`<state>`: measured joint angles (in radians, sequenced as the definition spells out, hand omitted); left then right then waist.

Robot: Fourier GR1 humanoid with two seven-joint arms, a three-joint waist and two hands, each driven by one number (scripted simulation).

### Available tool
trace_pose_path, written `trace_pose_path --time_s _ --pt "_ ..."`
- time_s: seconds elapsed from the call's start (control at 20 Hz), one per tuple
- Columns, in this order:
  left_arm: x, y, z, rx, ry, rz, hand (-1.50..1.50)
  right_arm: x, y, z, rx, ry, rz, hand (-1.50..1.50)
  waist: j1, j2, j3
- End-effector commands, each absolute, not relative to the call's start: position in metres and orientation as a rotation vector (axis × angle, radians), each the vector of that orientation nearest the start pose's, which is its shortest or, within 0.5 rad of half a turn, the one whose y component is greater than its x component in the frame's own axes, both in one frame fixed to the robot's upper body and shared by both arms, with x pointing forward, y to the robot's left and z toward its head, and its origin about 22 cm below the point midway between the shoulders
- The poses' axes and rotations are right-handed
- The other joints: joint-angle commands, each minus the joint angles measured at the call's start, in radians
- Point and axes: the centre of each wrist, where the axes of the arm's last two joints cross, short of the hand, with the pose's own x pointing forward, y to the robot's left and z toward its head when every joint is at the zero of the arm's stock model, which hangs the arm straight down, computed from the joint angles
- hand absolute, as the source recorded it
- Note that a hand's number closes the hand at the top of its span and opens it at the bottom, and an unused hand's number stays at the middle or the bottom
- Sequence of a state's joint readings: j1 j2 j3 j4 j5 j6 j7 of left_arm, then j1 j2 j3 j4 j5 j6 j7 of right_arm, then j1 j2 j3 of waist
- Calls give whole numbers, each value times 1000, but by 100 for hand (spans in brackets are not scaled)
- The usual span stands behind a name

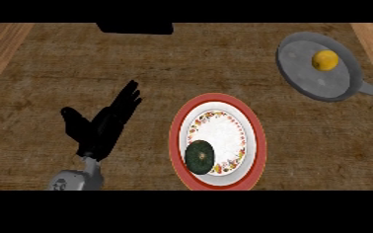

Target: Pick the lemon from the plate and place it in the pan

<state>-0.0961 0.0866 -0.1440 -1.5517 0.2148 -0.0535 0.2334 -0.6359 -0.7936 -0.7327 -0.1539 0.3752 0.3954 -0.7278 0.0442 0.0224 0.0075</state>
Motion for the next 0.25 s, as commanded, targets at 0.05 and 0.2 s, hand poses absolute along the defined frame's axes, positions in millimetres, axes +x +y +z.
trace_pose_path --time_s 0.05,0.2 --pt "267 210 16 -250 -1398 -113 0 266 -538 30 -356 -1667 80 -150 -4 -1 0" --pt "259 204 12 -247 -1377 -125 0 251 -547 28 -341 -1674 75 -150 -4 -2 1"
